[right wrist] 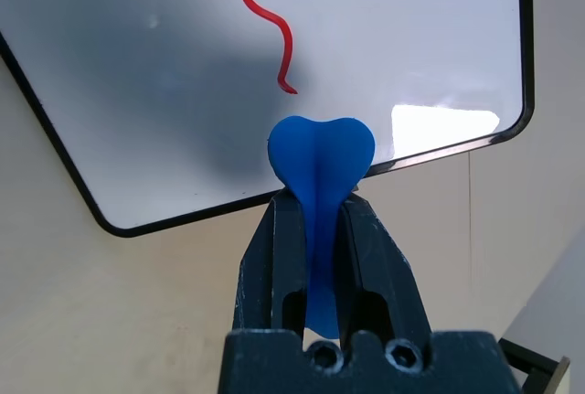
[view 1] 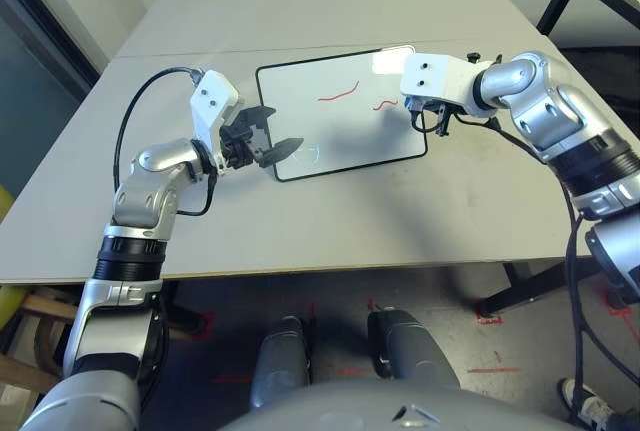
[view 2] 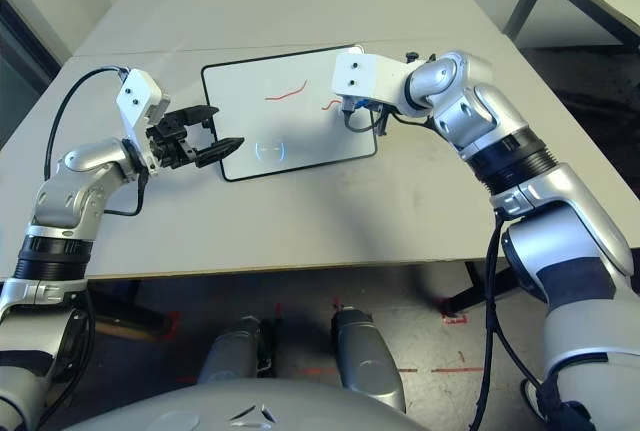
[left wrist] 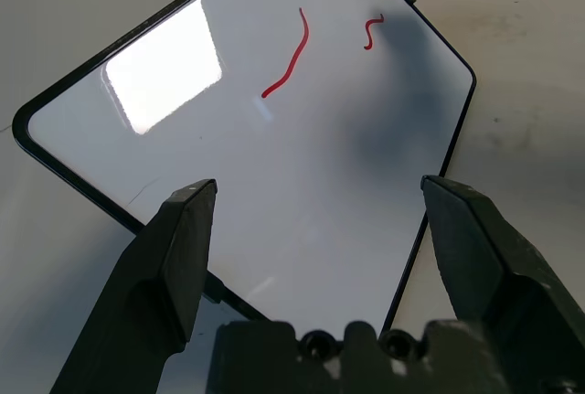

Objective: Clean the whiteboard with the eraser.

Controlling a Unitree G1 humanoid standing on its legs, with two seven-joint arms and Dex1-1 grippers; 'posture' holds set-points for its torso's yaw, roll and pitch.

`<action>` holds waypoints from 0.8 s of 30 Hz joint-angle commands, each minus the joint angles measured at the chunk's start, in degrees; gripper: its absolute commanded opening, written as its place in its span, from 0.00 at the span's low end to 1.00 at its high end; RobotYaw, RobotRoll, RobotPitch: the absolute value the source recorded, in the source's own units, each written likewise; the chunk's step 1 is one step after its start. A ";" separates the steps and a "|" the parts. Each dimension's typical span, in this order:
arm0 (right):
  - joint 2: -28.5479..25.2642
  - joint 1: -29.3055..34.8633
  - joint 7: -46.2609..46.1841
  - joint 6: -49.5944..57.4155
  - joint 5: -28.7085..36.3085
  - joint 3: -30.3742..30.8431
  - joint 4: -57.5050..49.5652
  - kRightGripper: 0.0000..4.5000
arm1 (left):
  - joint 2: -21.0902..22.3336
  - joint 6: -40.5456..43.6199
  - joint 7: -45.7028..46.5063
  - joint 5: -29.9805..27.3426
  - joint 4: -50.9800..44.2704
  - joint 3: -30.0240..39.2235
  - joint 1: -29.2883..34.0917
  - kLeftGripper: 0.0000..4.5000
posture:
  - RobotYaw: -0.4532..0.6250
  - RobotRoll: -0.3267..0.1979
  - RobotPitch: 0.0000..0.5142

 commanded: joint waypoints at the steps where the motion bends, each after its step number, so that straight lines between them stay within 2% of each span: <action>1: 1.98 -2.44 1.87 -3.68 -1.80 0.30 6.03 0.05 | 0.16 -0.29 -0.03 0.21 -0.35 0.32 0.99 1.00 | 0.31 0.62 0.11; 11: 7.27 -8.38 0.83 -11.13 -6.71 -0.13 22.18 0.05 | 0.55 0.10 0.54 -0.14 -1.94 1.18 2.61 1.00 | 0.33 0.62 0.12; 24: 10.85 -10.70 -2.54 -14.60 -10.09 -0.43 31.63 0.04 | 0.49 0.18 1.01 -0.18 -2.93 1.57 3.95 1.00 | 0.35 0.62 0.14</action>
